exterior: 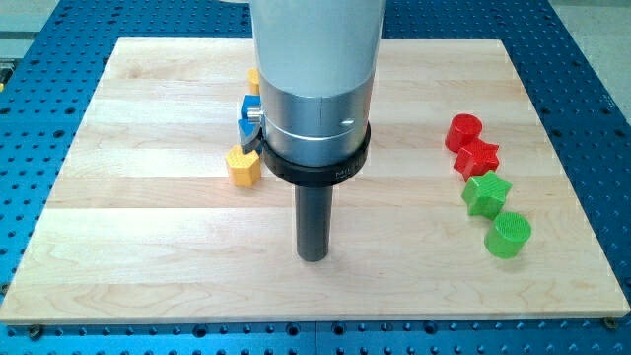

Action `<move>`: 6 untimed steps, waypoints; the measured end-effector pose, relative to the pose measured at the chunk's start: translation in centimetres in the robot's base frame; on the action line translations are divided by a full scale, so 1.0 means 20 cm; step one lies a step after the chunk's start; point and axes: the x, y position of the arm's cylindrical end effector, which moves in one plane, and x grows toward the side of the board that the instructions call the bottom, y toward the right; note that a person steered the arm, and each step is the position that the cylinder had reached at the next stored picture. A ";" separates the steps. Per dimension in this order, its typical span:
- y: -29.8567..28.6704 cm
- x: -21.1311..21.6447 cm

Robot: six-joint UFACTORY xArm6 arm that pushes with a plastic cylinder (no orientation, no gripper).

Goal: Slide your arm above the red circle

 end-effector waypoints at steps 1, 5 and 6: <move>0.00 0.01; 0.14 -0.46; 0.25 -0.88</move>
